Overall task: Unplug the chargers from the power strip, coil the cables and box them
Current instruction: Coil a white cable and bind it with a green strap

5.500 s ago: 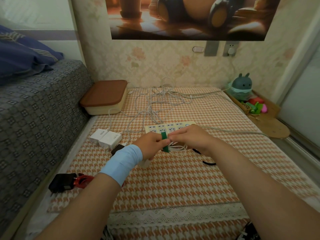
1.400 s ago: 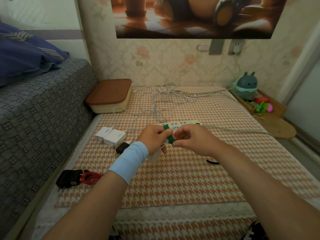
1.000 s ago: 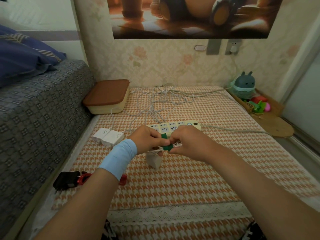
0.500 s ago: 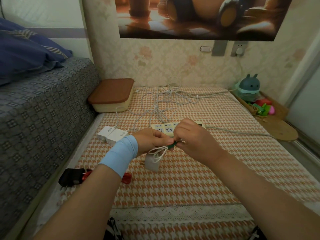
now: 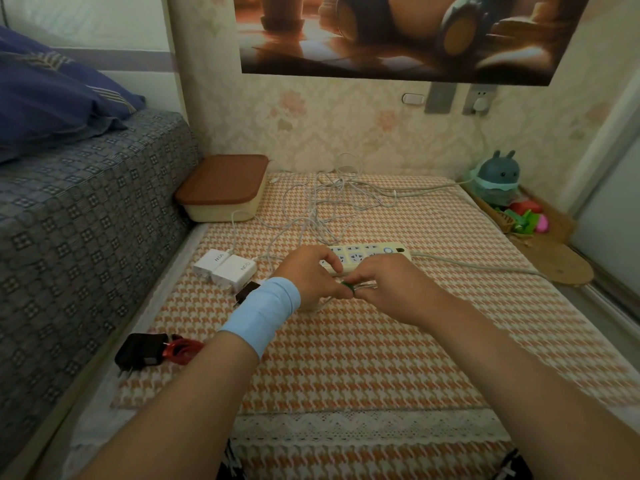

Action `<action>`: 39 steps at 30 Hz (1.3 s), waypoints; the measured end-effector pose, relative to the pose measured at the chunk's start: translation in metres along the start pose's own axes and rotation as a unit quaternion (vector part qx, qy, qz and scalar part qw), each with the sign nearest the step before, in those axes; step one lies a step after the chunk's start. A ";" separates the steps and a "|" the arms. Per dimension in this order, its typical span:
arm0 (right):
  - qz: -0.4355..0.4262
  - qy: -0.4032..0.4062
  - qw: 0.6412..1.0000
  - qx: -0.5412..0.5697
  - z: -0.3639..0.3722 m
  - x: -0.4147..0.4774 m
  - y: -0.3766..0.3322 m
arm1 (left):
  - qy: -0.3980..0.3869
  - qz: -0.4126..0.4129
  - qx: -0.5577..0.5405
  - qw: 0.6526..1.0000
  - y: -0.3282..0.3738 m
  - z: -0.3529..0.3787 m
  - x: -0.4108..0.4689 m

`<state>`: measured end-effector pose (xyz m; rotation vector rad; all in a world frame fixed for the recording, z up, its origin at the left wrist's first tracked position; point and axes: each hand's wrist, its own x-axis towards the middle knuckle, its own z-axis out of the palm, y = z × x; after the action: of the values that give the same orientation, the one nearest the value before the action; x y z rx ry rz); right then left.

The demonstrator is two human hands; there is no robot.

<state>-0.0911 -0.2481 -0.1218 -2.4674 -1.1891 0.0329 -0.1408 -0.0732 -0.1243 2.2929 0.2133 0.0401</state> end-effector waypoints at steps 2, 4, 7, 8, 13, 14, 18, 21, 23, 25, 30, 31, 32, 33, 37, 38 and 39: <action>0.016 -0.037 0.999 -0.009 0.003 0.003 0.001 | -0.003 0.026 0.047 0.999 0.002 0.003 -0.001; 0.027 -0.069 0.997 -0.025 0.008 0.005 0.003 | -0.015 0.049 0.093 0.994 0.002 0.006 -0.001; 0.041 -0.101 0.994 -0.030 0.015 0.006 0.007 | -0.032 0.062 0.112 0.991 0.000 0.010 -0.001; 0.044 -0.109 0.992 -0.033 0.017 0.006 0.008 | -0.034 0.063 0.113 0.991 0.000 0.011 -0.001; 0.045 -0.118 0.991 -0.046 0.019 0.004 0.014 | -0.070 0.054 0.093 0.992 -0.003 0.014 -0.004; 0.043 -0.115 0.991 -0.053 0.019 0.004 0.014 | -0.078 0.050 0.087 0.992 -0.004 0.014 -0.005; 0.036 -0.095 0.993 -0.053 0.020 0.008 0.014 | -0.040 0.034 0.078 0.996 -0.007 0.016 -0.003; 0.032 -0.100 0.991 -0.087 0.022 0.009 0.014 | -0.021 0.032 0.068 0.997 -0.007 0.020 -0.002; 0.038 -0.096 0.990 -0.096 0.022 0.009 0.015 | -0.026 0.036 0.058 0.997 -0.008 0.022 -0.001; 0.048 -0.078 0.994 -0.058 0.022 0.007 0.016 | -0.045 0.040 0.049 0.997 -0.010 0.021 0.000; 0.070 -0.084 0.993 -0.054 0.021 0.007 0.018 | -0.108 0.051 0.050 0.992 -0.013 0.017 0.003; 0.071 -0.088 0.992 -0.055 0.020 0.008 0.018 | -0.119 0.059 0.077 0.988 -0.015 0.016 0.003; 0.070 -0.091 0.992 -0.054 0.020 0.009 0.017 | -0.138 0.064 0.117 0.981 -0.016 0.014 0.003; 0.068 -0.090 0.992 -0.054 0.020 0.011 0.017 | -0.160 0.065 0.169 0.970 -0.017 0.013 0.003; 0.065 -0.064 0.995 -0.045 0.018 0.021 0.007 | -0.146 0.048 0.290 0.945 -0.022 0.004 0.003; 0.064 -0.055 0.996 -0.039 0.016 0.024 0.003 | -0.125 0.049 0.293 0.947 -0.022 -0.002 0.001; 0.062 -0.042 0.997 -0.029 0.013 0.027 -0.002 | -0.104 0.054 0.286 0.951 -0.022 -0.010 0.000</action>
<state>-0.0776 -0.2224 -0.1293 -2.6105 -1.0824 0.1399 -0.1452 -0.0514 -0.1342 2.8615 -0.0184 -0.2367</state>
